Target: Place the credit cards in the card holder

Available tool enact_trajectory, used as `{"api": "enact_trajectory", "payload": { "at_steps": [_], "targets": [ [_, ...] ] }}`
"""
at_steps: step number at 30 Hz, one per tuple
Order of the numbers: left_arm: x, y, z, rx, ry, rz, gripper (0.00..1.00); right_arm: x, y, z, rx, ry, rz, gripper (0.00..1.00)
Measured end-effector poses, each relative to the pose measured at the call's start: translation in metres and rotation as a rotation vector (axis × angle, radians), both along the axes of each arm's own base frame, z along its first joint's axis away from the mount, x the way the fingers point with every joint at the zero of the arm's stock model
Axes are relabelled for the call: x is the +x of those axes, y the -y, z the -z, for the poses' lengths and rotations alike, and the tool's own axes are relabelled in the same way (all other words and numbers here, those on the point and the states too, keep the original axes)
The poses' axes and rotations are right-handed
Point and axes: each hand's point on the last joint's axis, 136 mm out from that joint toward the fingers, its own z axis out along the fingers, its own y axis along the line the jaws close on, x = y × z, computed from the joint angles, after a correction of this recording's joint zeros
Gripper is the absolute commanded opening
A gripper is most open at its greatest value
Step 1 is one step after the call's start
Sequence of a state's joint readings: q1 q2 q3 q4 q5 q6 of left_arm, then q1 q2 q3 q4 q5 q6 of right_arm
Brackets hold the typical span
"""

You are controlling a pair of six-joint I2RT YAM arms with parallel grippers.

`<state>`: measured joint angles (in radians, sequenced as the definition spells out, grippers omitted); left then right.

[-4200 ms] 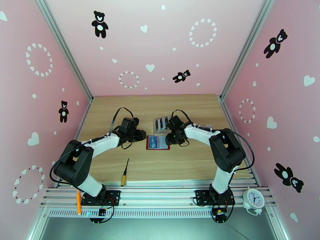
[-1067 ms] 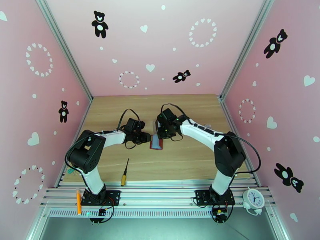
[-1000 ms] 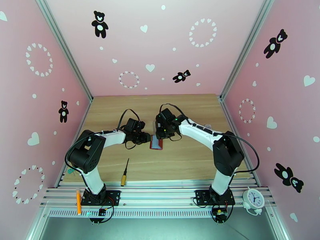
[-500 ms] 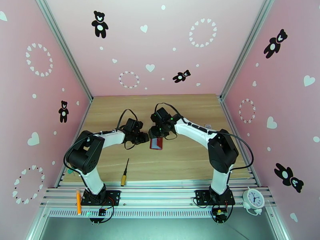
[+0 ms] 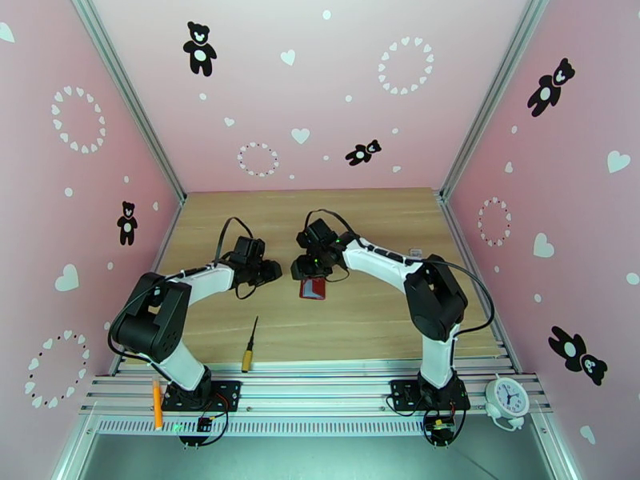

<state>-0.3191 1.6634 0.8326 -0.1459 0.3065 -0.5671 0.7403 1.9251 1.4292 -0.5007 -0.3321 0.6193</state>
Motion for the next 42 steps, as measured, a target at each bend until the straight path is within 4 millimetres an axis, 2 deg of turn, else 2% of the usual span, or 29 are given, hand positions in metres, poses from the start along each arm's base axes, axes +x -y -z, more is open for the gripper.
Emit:
{"api": "enact_trajectory", "payload": {
  "at_steps": [12, 18, 24, 30, 33, 38, 42],
  "targets": [
    [-0.002, 0.005, 0.001, -0.027, -0.014, 0.012, 0.39, -0.012, 0.001, 0.034, -0.014, -0.069, 0.003, 0.52],
    [-0.004, 0.010, 0.007, -0.050, -0.031, 0.031, 0.39, -0.010, -0.001, 0.035, -0.008, -0.067, 0.003, 0.52],
    [-0.005, 0.022, 0.003, -0.078, -0.019, 0.068, 0.39, -0.009, 0.002, 0.031, -0.016, -0.051, 0.005, 0.52],
    [-0.012, 0.039, -0.001, -0.097, -0.008, 0.124, 0.39, 0.000, 0.016, 0.006, -0.012, 0.008, 0.026, 0.52],
    [-0.014, 0.046, -0.003, -0.112, 0.001, 0.148, 0.39, 0.002, 0.027, 0.000, -0.012, 0.025, 0.042, 0.52],
    [-0.013, 0.056, -0.009, -0.138, 0.029, 0.176, 0.39, -0.001, 0.044, 0.014, -0.046, 0.002, 0.066, 0.52],
    [-0.015, 0.066, -0.014, -0.154, 0.054, 0.209, 0.40, -0.009, 0.051, 0.026, -0.069, -0.023, 0.063, 0.52]
  ]
}}
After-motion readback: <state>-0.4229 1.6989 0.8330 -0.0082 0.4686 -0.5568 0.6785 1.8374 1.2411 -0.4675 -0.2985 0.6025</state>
